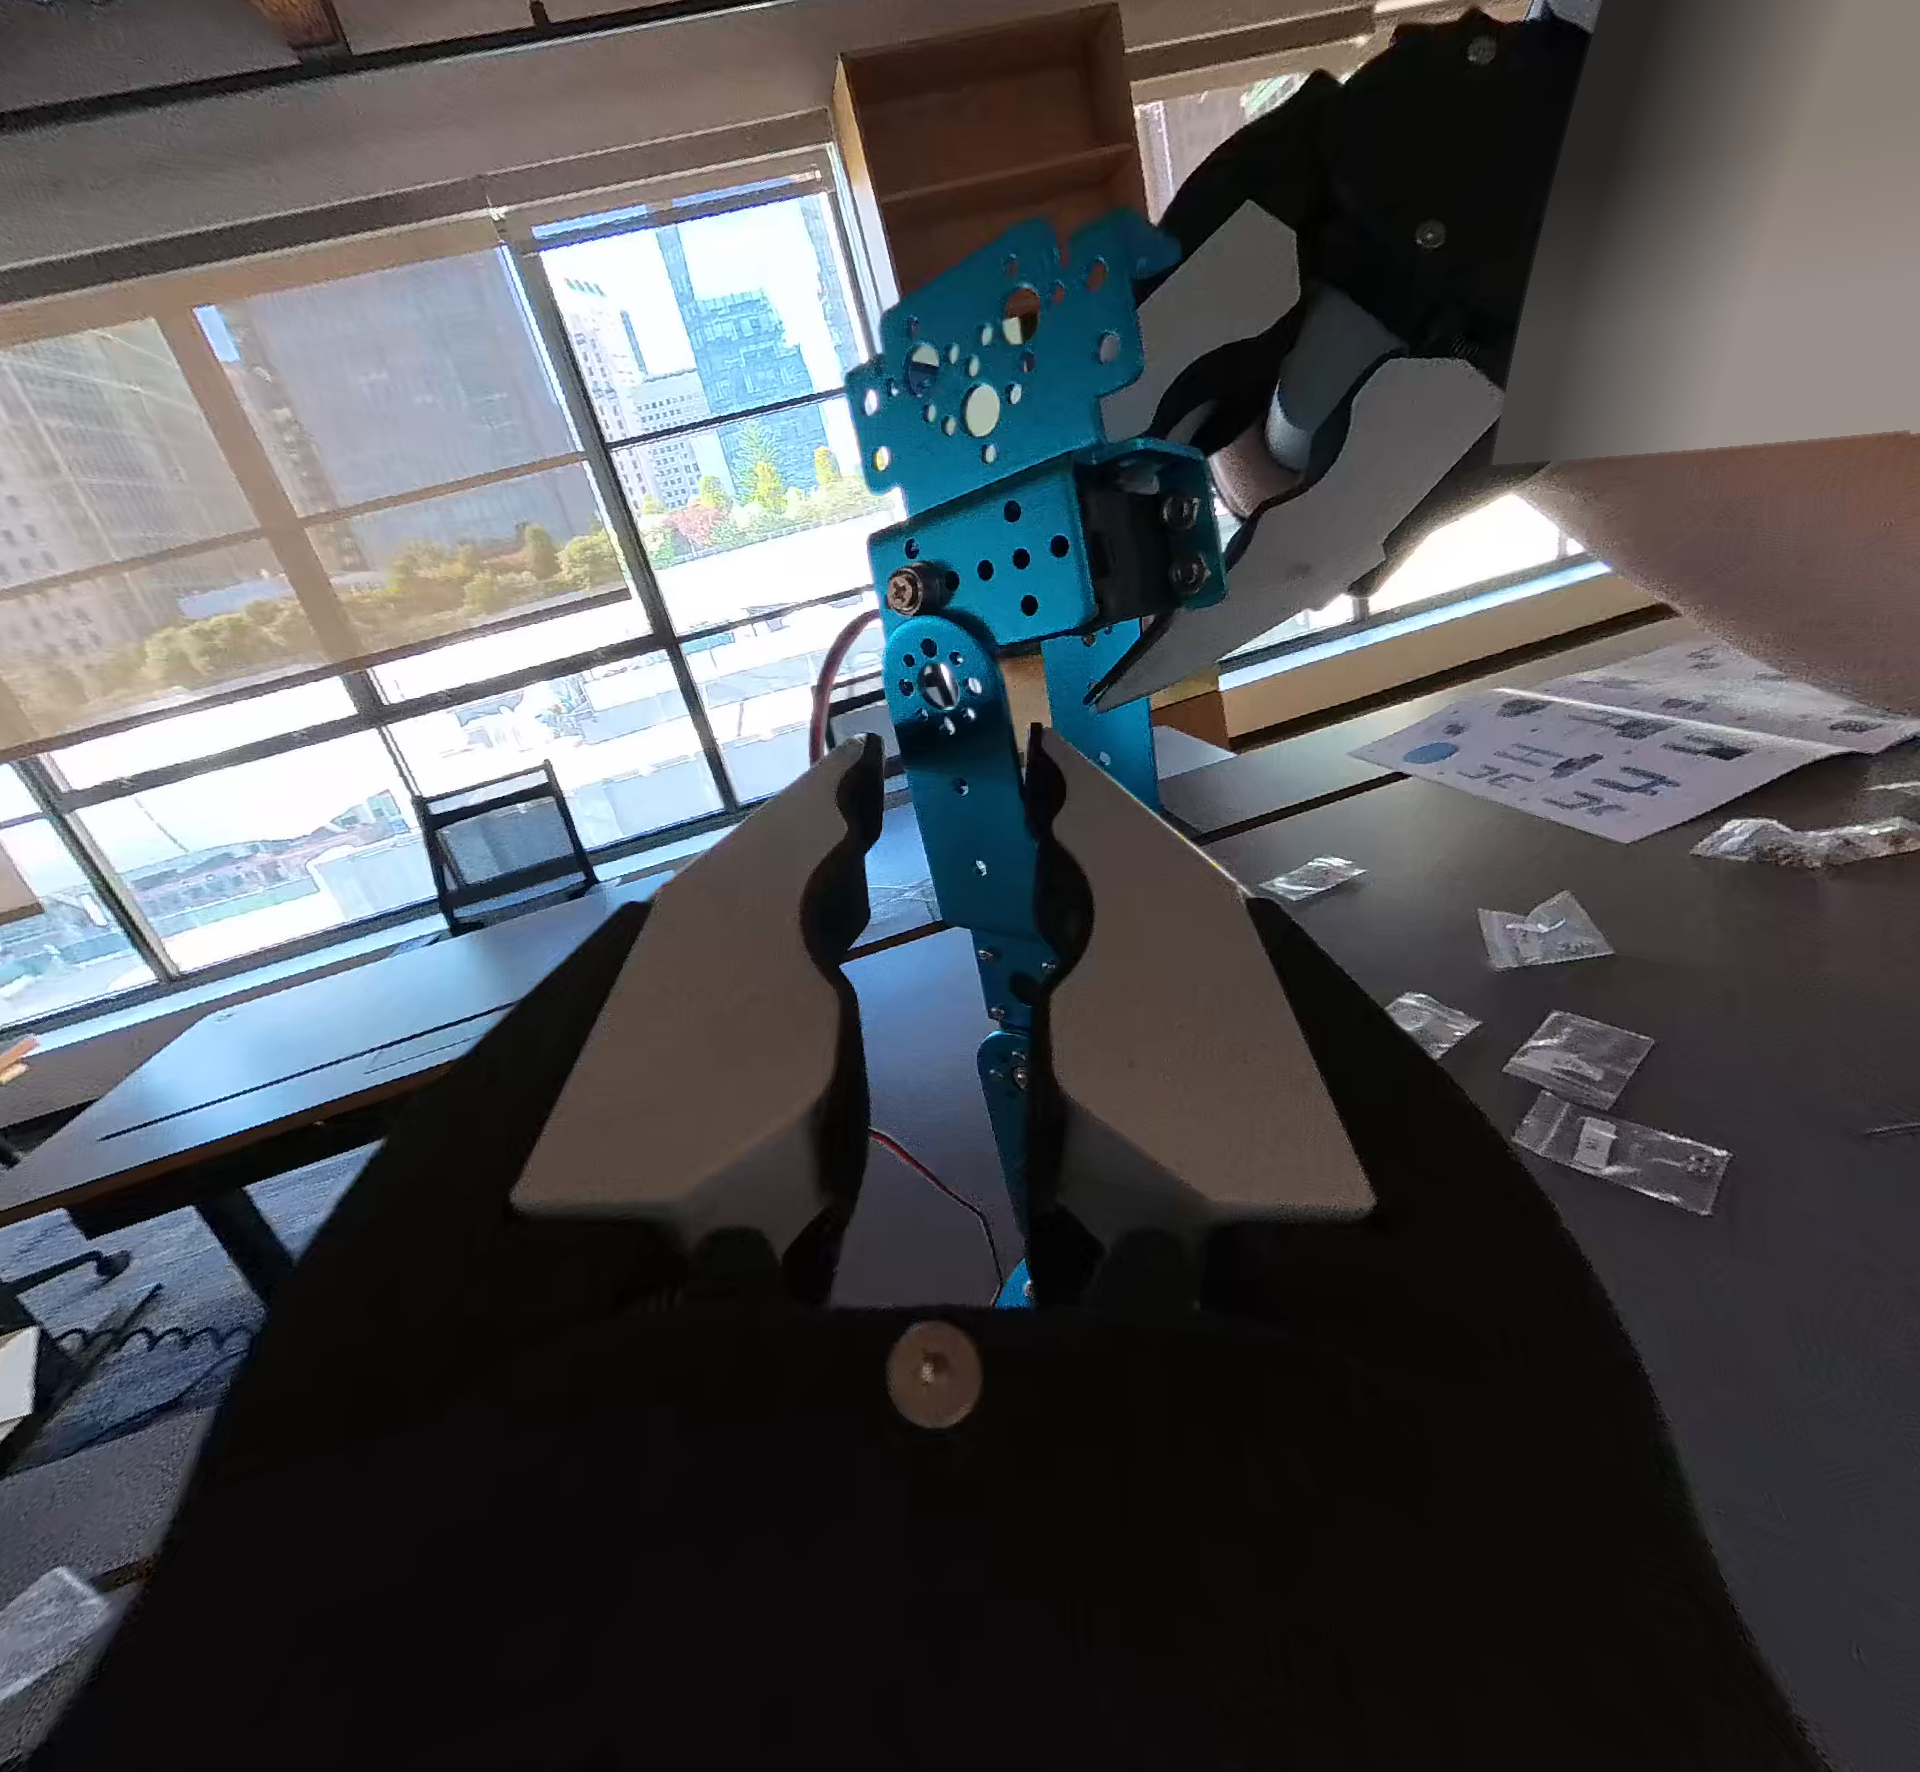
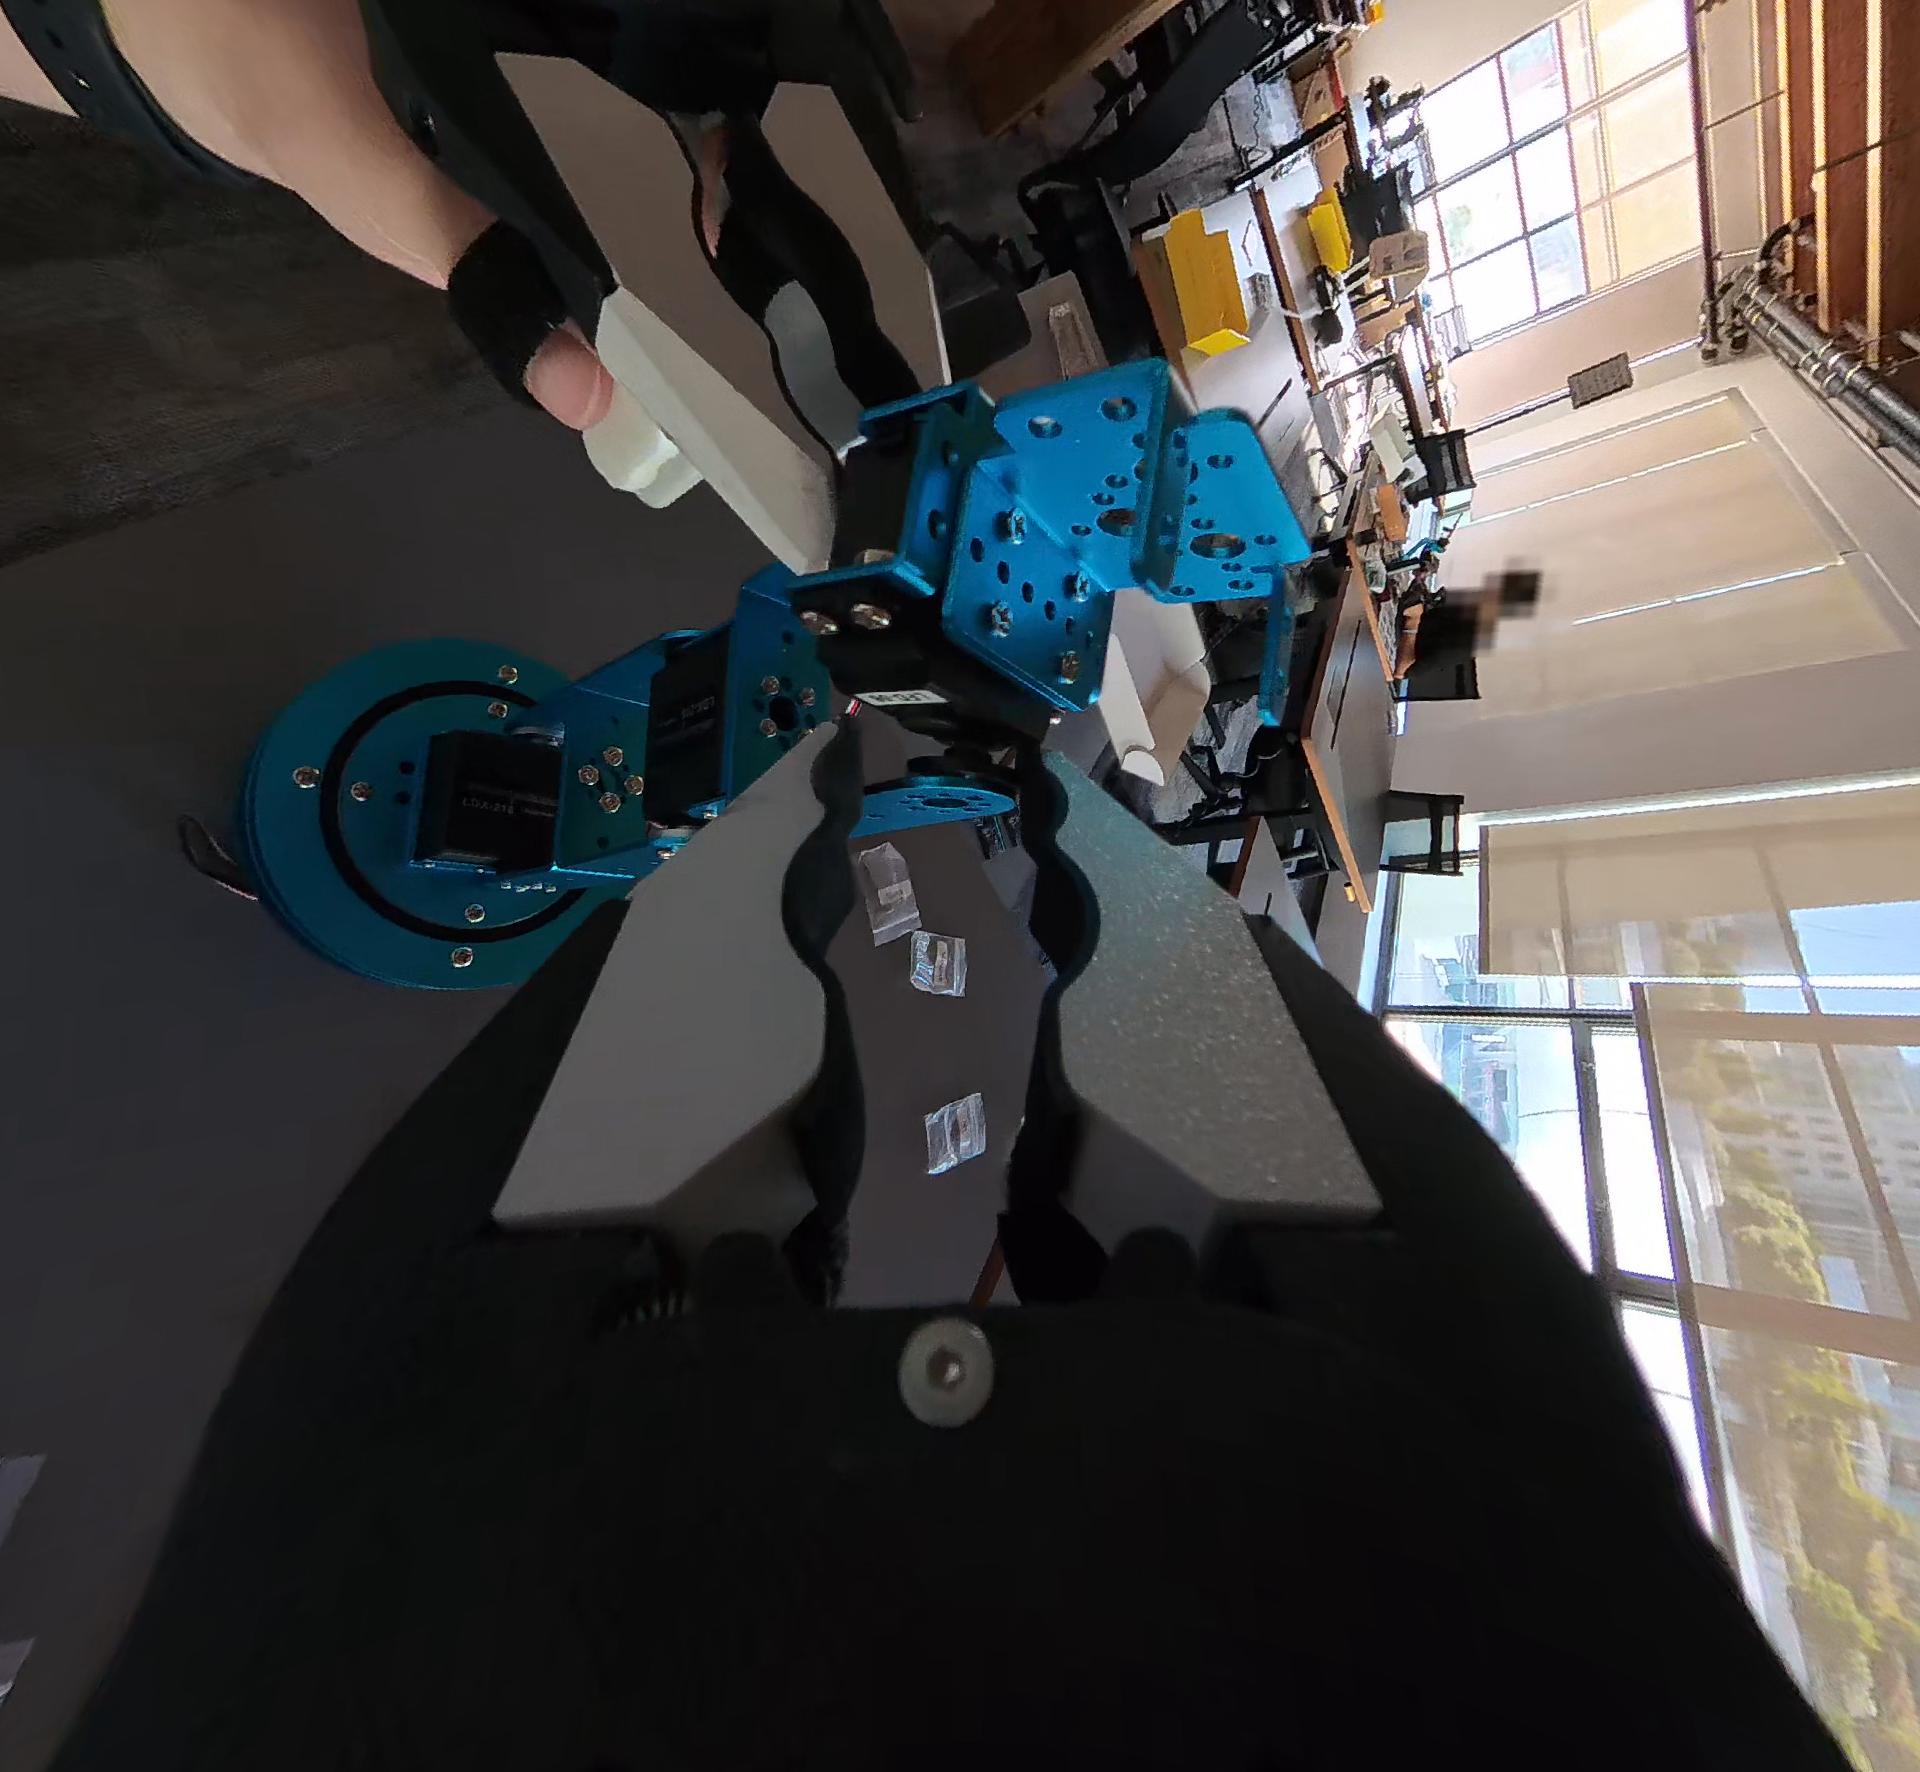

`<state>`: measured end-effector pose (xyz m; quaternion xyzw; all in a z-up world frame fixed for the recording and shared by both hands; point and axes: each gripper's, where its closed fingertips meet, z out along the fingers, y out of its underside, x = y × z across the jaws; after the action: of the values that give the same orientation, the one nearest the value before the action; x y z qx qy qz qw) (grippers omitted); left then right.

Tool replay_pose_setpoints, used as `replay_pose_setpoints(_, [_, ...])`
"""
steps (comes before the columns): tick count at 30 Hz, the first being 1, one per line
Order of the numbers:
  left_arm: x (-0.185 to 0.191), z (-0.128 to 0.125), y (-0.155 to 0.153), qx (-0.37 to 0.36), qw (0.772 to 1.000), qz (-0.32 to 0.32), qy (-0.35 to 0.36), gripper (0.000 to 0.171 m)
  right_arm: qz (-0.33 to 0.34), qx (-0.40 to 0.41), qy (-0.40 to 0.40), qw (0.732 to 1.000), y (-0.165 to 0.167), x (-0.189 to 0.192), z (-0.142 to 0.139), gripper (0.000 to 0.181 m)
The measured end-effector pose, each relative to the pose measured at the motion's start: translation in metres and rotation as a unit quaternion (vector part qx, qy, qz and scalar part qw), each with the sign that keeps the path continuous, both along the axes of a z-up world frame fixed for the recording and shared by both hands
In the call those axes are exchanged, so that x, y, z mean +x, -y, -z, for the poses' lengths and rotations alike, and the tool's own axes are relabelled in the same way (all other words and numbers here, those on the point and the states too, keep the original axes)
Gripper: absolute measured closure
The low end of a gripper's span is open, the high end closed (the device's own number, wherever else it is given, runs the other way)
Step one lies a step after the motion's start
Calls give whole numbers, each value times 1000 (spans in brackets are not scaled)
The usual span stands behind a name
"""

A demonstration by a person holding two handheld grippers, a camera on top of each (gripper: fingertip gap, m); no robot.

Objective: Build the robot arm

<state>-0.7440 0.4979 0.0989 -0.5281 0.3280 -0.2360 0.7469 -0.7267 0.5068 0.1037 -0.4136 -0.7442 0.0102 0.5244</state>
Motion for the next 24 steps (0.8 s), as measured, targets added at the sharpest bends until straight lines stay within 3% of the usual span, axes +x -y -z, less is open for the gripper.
replay_pose_setpoints(4, [1, 2, 3, -15, 999, 38, 10, 148, 0, -21, 5, 1000, 2, 2, 1, 149])
replay_pose_setpoints(7, [0, 2, 5, -34, 995, 93, 27, 143, -13, -45, -8, 999, 4, 7, -6, 118])
replay_pose_setpoints(11, [3, -2, 7, -50, 981, 187, 30, 140, -44, -114, -22, 992, 22, 17, -34, 108])
replay_pose_setpoints(14, [4, -5, 8, -74, 962, 262, 32, 137, -49, -199, -40, 978, 44, 6, -82, 116])
replay_pose_setpoints(17, [7, -5, 12, -77, 946, 316, 18, 141, 8, -237, -23, 971, 42, -32, -110, 153])
replay_pose_setpoints(19, [12, 0, 14, -79, 938, 338, -5, 141, 55, -248, 65, 965, 34, -52, -90, 165])
replay_pose_setpoints(22, [12, 3, 13, -80, 923, 375, -19, 146, 119, -269, 222, 930, 30, -54, -46, 165])
replay_pose_setpoints(24, [13, 8, 16, -85, 907, 410, -39, 146, 145, -255, 272, 917, 25, -51, -36, 164])
